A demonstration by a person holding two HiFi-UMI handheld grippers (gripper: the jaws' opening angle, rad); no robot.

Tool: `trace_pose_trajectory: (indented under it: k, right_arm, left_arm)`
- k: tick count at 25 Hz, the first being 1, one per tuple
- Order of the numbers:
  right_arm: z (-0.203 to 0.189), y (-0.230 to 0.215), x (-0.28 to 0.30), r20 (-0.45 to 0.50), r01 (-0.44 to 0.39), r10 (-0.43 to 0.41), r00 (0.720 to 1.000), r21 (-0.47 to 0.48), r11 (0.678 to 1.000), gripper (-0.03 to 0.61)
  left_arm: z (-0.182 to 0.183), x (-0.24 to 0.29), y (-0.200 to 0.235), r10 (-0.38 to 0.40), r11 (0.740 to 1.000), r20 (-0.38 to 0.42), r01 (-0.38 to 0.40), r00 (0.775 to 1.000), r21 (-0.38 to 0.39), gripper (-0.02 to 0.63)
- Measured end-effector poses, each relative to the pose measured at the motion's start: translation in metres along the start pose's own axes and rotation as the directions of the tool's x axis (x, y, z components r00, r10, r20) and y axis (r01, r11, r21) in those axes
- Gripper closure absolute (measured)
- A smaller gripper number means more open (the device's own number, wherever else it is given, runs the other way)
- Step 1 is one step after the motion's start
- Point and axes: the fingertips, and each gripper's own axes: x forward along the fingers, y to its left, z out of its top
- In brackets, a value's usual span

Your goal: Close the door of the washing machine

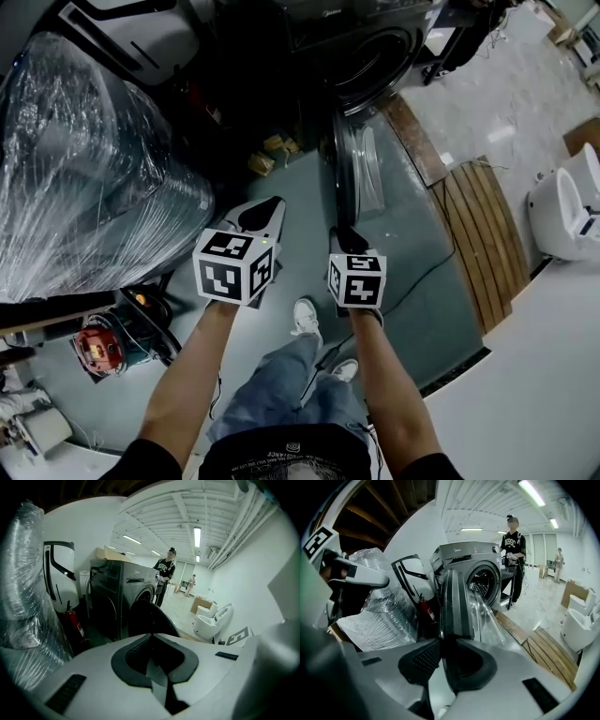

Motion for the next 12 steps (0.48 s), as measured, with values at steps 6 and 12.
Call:
trace_pose_trajectory:
  k: [6,12]
  right_arm:
    - [0.001,-0.03,-0.007,-0.023,0.049,-0.05,0.998,-0.017,0.999,0.492]
    - [0.006,-0.06,-0.012,-0.039,0.079,-0.08,0.996,-0.033,0.996,0.497]
  left_arm:
    - [0.004,0.019,-0.015,-0.057,0.998,-0.009,0.057,0.998,0.004,0.584]
    - [0.01,0.033,-0.031,-0.1,0.995,-0.021,0.101,0.995,0.018,0.584]
